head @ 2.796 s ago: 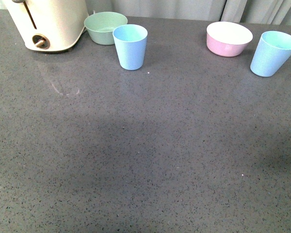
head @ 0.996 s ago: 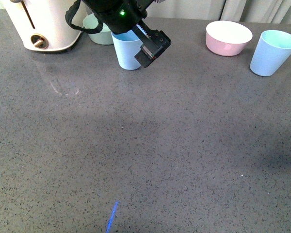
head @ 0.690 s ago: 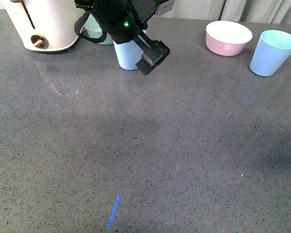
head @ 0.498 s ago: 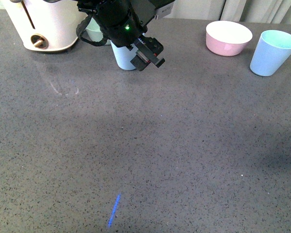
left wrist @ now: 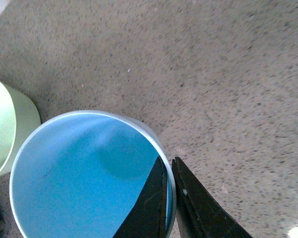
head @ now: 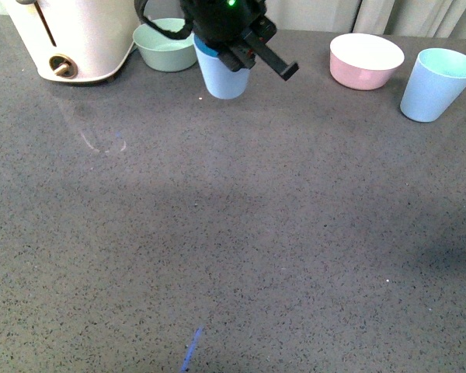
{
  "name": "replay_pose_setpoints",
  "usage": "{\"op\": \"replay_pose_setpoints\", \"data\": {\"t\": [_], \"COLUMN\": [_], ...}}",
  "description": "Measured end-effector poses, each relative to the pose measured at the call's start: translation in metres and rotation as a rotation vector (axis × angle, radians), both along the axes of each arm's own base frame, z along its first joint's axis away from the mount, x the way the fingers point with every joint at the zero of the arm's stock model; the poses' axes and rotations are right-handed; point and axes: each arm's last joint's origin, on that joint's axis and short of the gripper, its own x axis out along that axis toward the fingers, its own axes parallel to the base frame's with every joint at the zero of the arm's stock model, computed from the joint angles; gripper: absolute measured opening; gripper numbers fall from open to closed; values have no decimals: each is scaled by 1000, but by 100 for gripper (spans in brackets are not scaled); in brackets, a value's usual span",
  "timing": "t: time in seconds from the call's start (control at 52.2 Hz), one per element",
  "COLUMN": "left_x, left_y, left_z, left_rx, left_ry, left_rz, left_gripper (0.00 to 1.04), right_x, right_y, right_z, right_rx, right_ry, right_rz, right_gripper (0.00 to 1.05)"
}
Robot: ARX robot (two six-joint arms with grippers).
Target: Stack blue cups with both arms
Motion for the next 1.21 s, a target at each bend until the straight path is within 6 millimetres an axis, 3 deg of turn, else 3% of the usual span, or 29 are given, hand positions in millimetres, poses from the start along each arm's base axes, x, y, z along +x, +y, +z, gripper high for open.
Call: {"op": "replay_pose_setpoints", "data": {"t": [0.211,0.517,0.728,0.958,1.207], "left_x": [-24,-60,-61,-59,-55], "left_y": [-26,-66,-78,-78,-77], "left_z": [17,1,-12,-32,-32], "left_rx": [-22,-11,10,55,53], "left_ry": [-13,41,58,83,84], "left_rz": [-83,-209,-223,-204,-206], "left_gripper": [2,2,2,2,3], "right_x": [0,0,0,0,0], "right_y": [0,0,0,0,0], "right_z": [0,0,0,0,0], "right_rx": [0,0,0,0,0], "right_ry": [0,0,0,0,0], "right_rz": [0,0,0,0,0], "right_gripper": [96,96,96,96,96]}}
